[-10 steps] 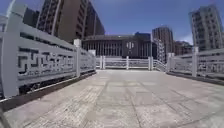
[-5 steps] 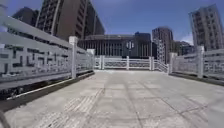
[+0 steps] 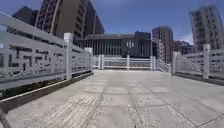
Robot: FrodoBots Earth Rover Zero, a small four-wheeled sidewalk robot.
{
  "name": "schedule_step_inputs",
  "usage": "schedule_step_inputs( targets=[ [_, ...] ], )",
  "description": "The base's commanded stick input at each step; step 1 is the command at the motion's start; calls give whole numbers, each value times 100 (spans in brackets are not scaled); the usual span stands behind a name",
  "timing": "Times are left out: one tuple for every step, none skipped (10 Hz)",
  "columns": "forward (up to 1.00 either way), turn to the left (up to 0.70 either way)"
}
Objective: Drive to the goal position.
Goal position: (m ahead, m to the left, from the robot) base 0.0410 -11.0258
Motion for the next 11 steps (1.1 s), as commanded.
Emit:
schedule_step_inputs(
  targets=[
    [70,0],
    [70,0],
    [70,0],
    [70,0],
    [70,0],
    [70,0],
    [70,0],
    [70,0],
    [70,0],
    [70,0],
    [70,0]
  ],
)
